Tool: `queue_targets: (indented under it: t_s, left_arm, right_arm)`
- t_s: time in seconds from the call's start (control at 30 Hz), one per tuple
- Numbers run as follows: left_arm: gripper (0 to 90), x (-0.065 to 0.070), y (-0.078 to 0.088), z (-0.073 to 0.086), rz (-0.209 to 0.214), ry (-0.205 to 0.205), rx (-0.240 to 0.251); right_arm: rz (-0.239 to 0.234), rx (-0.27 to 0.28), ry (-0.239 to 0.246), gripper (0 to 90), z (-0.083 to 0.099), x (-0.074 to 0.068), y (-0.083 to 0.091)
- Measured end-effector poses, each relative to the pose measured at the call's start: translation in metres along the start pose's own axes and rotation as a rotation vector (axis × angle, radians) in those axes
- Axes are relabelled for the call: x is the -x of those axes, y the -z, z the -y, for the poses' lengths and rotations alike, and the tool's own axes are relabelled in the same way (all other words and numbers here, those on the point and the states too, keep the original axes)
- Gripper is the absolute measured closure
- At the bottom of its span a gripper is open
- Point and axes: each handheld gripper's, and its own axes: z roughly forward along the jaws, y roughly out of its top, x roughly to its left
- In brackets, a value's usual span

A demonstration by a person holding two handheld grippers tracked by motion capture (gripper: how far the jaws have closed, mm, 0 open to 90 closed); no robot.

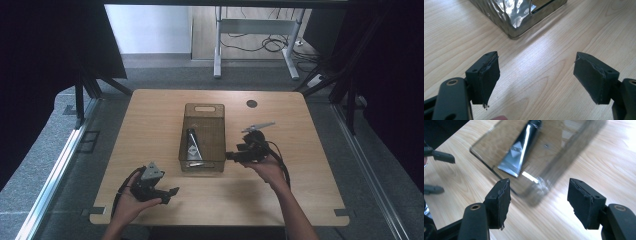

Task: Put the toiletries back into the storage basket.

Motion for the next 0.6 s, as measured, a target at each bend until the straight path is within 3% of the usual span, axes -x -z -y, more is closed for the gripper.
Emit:
queue_targets:
  t_s: [0.2, 0.43, 0.6]
  left_arm:
    - [21.2, 0.003, -0.008, 0.000, -0.005, -0.011, -0.028]
    - [21.2, 0.007, -0.017, 0.001, -0.011, -0.031, -0.049]
    - [21.3, 0.010, -0.021, 0.001, -0.005, -0.028, -0.056]
  right_arm:
    - [0.021, 0.050, -0.042, 35.2, 0.041, 0.024, 0.022]
    - [0.009, 0.078, -0.089, 35.4, 0.075, 0.045, 0.030]
    - [0.042, 0.038, -0.069, 34.9, 0.089, 0.054, 0.028]
